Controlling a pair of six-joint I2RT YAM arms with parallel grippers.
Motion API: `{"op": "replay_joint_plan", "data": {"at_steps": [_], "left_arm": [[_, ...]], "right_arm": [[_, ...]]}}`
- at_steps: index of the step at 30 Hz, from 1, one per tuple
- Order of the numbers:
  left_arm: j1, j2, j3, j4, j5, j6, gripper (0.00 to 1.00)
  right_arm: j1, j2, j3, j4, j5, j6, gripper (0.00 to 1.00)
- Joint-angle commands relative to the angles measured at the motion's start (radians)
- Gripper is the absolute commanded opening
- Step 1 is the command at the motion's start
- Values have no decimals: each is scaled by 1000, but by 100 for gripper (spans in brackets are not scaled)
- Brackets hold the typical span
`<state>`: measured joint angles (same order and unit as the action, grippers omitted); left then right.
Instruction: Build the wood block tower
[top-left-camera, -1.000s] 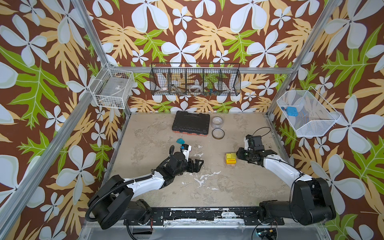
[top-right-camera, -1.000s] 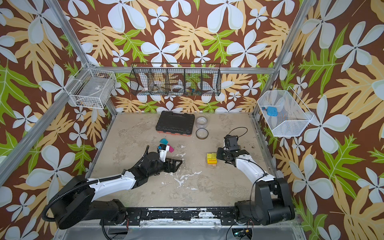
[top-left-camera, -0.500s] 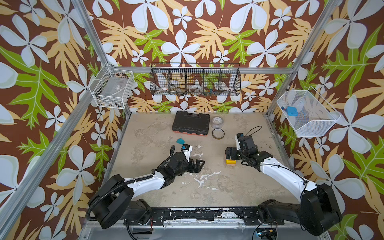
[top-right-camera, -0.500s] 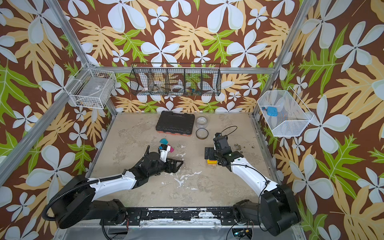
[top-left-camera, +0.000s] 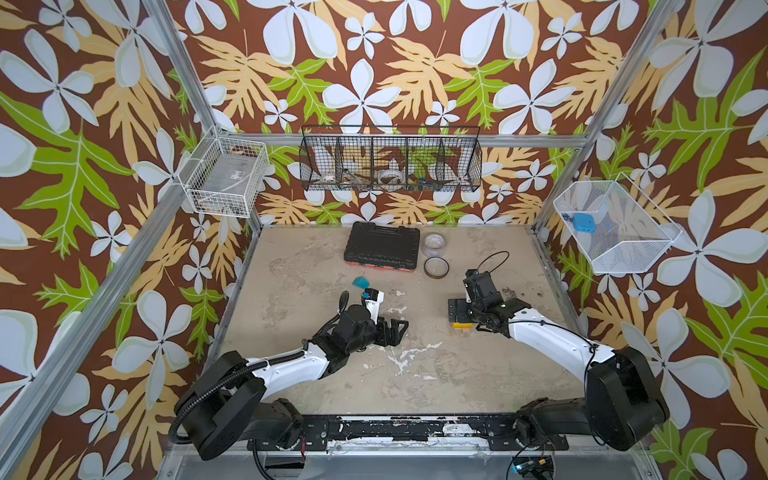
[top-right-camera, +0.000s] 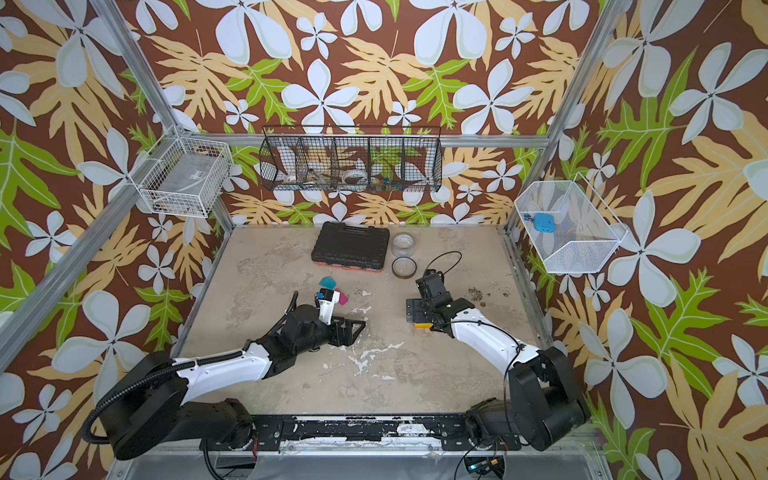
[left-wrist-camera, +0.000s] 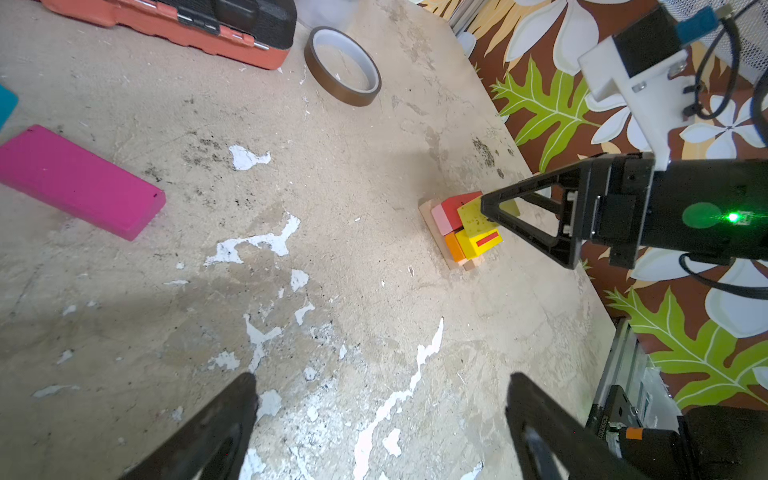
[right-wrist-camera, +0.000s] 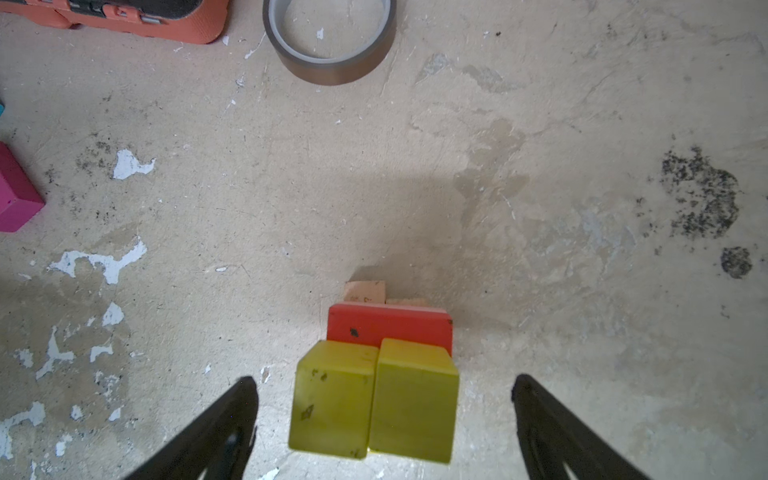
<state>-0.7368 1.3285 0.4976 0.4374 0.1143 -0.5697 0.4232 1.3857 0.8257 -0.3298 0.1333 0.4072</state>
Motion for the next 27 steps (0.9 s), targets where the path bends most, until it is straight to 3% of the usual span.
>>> {"op": "replay_joint_plan", "data": {"at_steps": [1, 27], "left_arm": [[-2, 3, 7, 16, 9, 14, 94], [-3, 2, 12, 16, 22, 8, 94]], "right_arm": [[2, 8, 0, -6, 16, -7, 94], [8, 16, -17, -26, 43, -4, 78]]}}
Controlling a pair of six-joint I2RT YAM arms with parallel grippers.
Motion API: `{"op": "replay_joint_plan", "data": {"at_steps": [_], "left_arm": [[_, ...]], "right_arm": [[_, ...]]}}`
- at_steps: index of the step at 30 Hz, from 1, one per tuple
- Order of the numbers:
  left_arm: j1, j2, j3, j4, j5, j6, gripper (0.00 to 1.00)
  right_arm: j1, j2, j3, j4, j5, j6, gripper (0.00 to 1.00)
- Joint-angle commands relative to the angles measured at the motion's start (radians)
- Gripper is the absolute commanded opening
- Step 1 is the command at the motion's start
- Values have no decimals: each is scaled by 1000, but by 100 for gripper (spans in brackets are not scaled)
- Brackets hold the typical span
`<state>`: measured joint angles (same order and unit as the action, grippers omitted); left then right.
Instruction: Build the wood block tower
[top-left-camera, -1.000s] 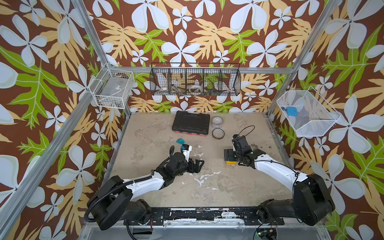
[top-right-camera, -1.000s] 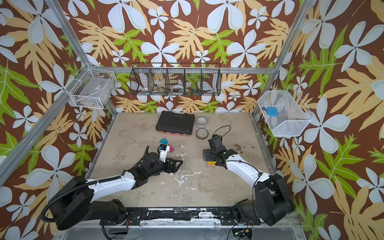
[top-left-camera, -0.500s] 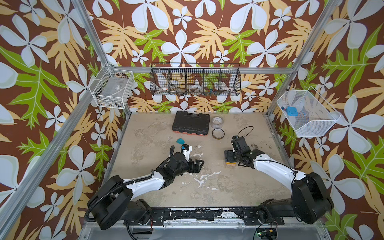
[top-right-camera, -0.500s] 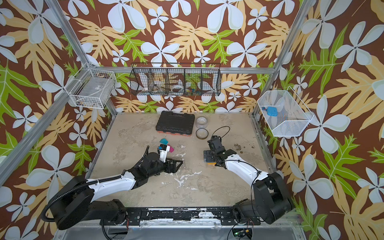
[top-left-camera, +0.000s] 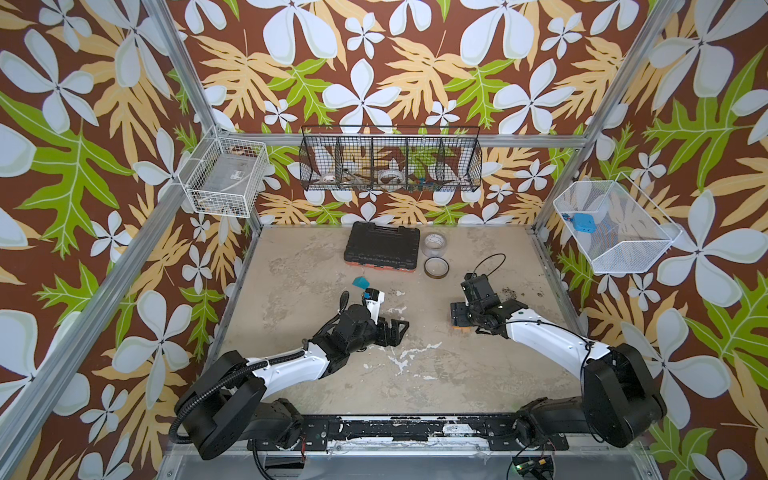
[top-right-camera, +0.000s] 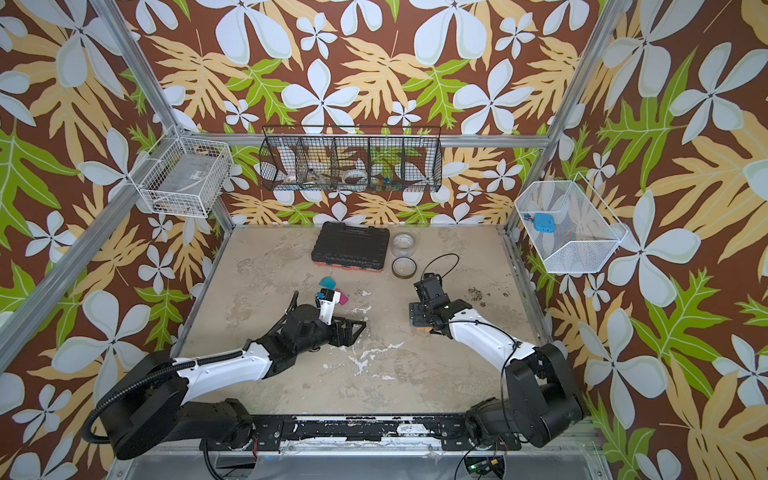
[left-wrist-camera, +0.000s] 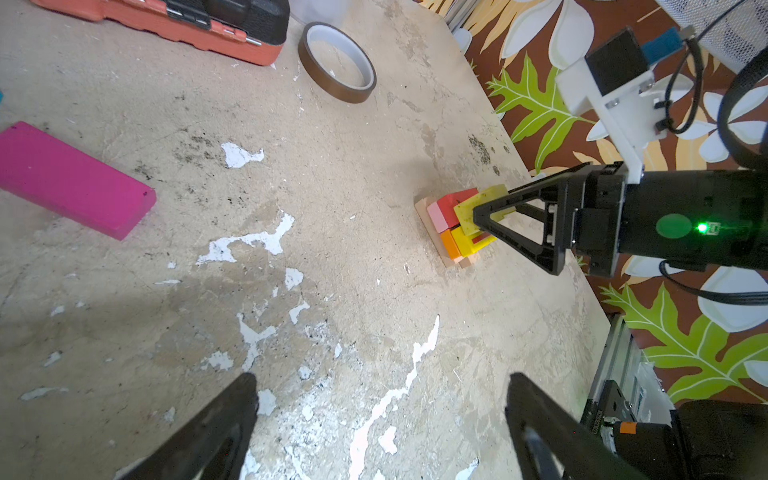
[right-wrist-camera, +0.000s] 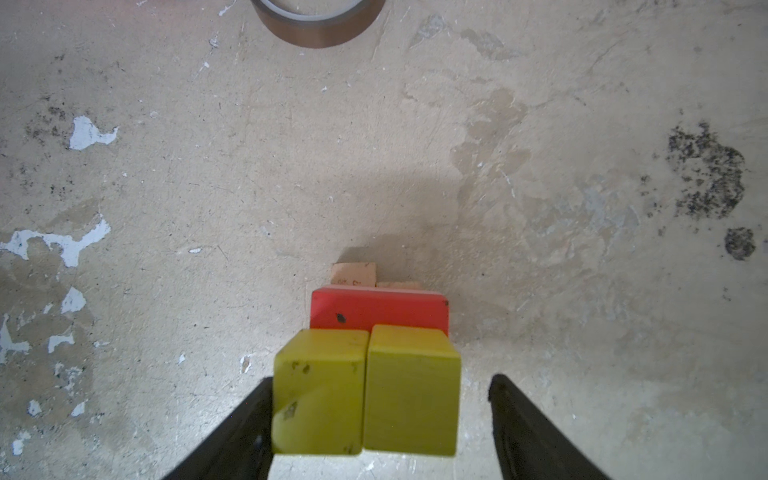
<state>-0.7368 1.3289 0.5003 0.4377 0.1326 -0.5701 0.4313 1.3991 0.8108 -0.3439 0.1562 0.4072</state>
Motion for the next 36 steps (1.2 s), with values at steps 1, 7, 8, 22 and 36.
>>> {"op": "replay_joint_plan", "data": {"at_steps": [1, 7, 8, 22, 36], "left_arm": [[-2, 2, 9, 16, 5, 9, 94], [-3, 0, 11, 17, 7, 7, 94], [-2, 1, 11, 17, 9, 7, 94], [-2, -248, 15, -218, -155, -147, 97], [-1, -587, 477, -1040, -382, 48, 100]], "right_arm": [[0, 2, -2, -12, 19, -3, 78], [0, 10, 0, -14, 19, -4, 77], [0, 9, 1, -12, 16, -5, 77], [14, -212, 76, -88, -26, 41, 88], [525, -95, 141, 187, 49, 201, 89]]}}
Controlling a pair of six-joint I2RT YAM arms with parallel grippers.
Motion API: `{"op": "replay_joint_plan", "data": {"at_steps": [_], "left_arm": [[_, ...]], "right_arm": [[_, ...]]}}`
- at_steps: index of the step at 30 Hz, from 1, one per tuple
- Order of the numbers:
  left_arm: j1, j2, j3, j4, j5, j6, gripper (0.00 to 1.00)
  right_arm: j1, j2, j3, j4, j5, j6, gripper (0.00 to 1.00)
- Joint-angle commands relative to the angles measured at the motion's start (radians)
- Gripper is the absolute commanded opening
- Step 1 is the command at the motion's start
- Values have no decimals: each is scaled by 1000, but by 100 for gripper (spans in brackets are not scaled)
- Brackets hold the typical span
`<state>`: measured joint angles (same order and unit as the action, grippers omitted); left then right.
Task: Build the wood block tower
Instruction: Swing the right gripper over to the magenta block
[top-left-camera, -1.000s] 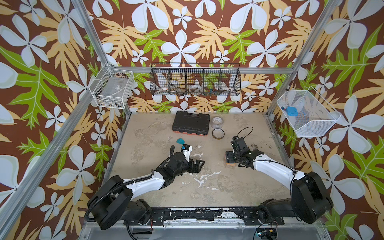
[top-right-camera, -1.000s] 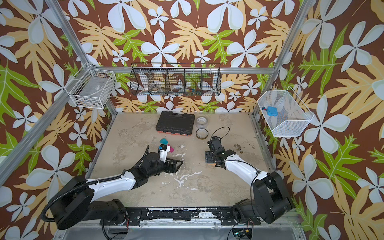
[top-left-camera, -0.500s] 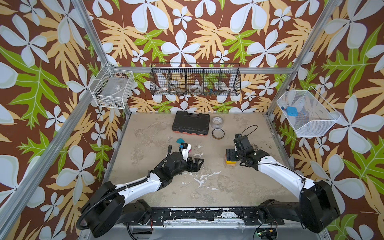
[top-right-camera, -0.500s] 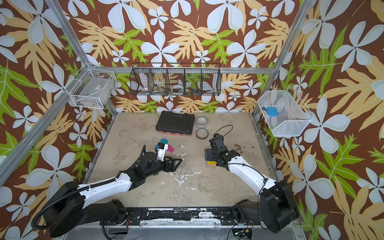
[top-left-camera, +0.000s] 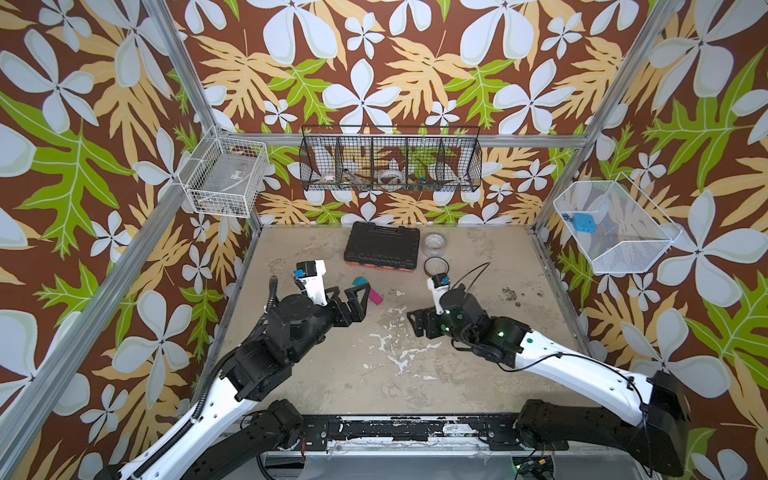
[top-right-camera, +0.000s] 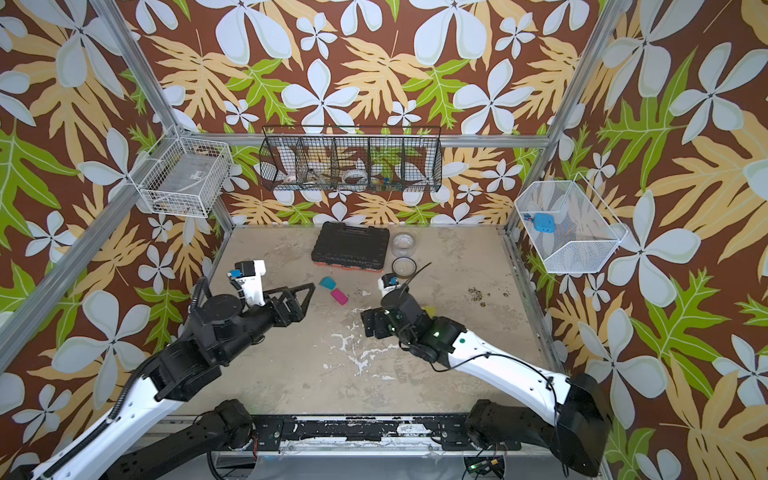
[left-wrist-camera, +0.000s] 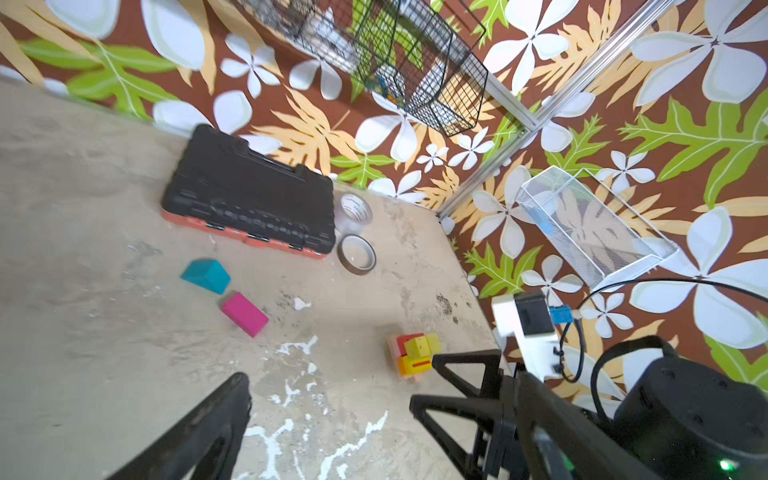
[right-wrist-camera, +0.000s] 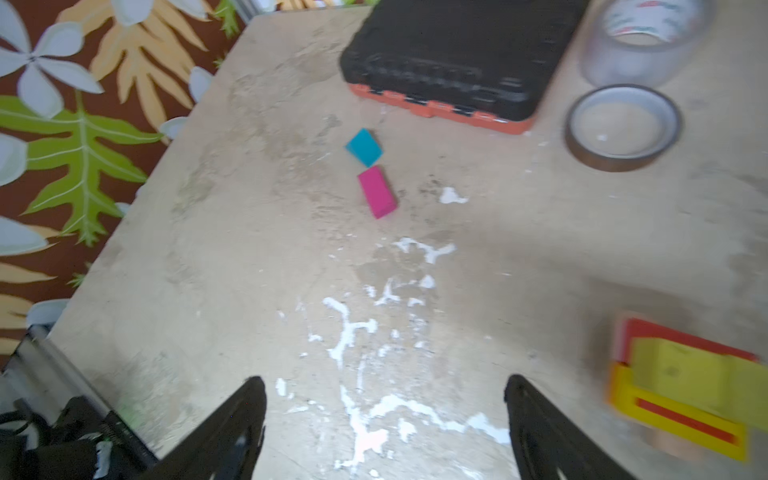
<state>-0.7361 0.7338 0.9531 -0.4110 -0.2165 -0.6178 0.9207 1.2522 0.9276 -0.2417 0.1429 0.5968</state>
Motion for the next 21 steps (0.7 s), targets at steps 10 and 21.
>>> {"op": "replay_joint_plan", "data": {"at_steps": [10, 21], "left_arm": [[0, 11, -115, -202, -115, 110, 100], [279, -23, -158, -134, -11, 138, 100]], "right_arm": [[4, 472, 229, 117, 48, -100, 88], [-82, 985, 722, -29, -72, -215, 89]]}}
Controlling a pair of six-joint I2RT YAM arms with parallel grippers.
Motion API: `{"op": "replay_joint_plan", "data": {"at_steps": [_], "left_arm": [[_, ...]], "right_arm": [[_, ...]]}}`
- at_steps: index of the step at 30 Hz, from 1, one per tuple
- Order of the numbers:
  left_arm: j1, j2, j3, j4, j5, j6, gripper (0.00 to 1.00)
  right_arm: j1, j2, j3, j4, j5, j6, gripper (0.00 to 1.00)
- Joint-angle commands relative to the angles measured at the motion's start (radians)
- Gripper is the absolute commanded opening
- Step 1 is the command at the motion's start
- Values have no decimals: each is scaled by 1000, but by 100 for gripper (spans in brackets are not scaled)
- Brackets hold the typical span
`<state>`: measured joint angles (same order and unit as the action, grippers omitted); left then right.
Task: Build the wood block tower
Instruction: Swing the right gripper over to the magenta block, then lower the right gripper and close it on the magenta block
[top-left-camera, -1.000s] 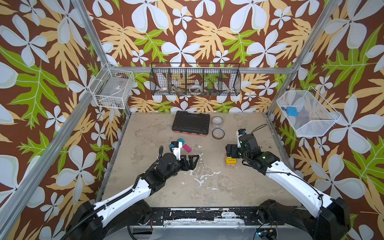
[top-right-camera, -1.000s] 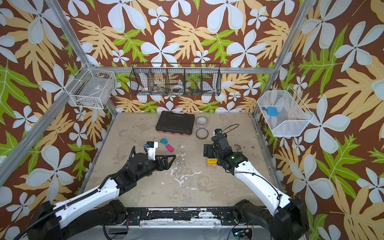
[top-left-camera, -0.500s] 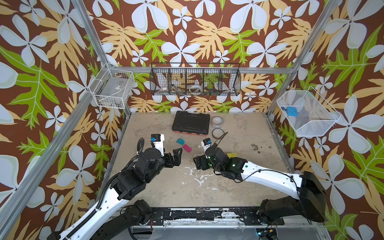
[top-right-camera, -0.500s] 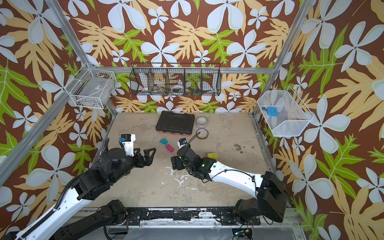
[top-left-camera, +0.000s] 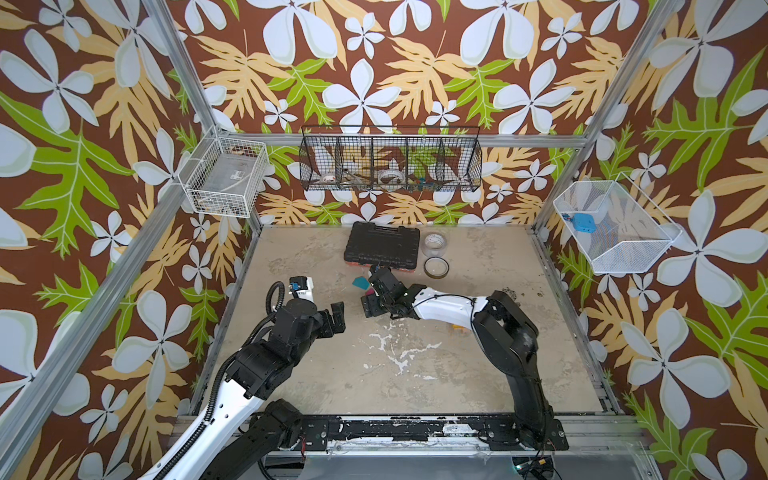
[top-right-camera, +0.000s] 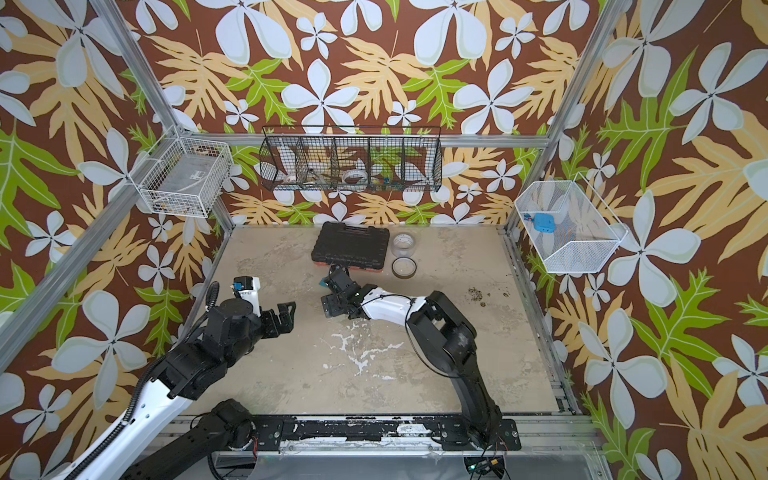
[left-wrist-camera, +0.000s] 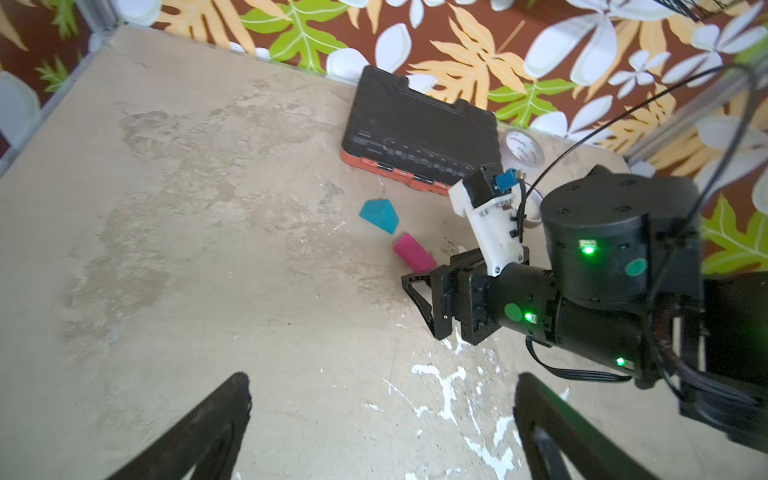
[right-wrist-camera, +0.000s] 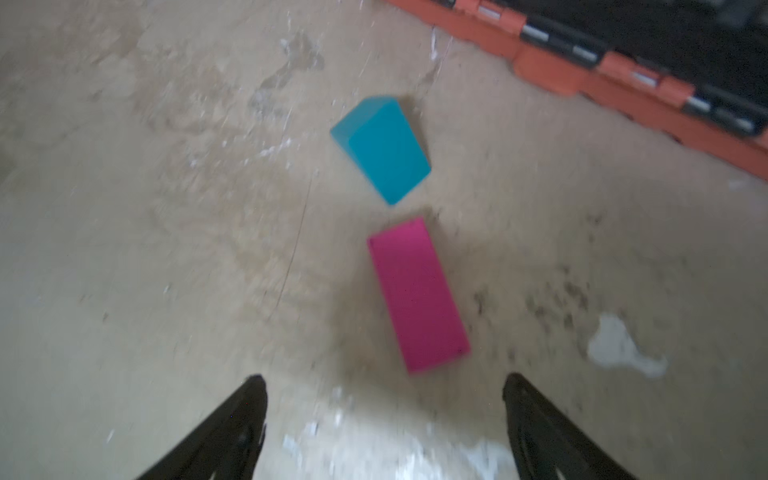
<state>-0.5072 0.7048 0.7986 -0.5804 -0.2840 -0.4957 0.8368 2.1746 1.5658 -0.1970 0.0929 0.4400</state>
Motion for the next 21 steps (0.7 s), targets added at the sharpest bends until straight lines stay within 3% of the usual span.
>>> {"op": "replay_joint_plan", "data": {"at_steps": [1, 6, 11, 17, 21], "left_arm": [[79, 9, -5, 40, 78, 18, 100], [172, 38, -11, 55, 154, 22, 100], [192, 56, -13, 60, 196, 26, 100], [193, 42, -16, 63, 203, 28, 100], [193, 39, -18, 66, 207, 31, 99]], "right_arm": [[2, 91, 115, -86, -21, -74, 89], [-10, 192, 217, -143, 4, -109, 88], [-36, 182, 169, -113, -21, -118, 86], [-32, 166, 146, -116, -53, -140, 69], [-22, 123, 84, -90, -49, -133, 66]]}}
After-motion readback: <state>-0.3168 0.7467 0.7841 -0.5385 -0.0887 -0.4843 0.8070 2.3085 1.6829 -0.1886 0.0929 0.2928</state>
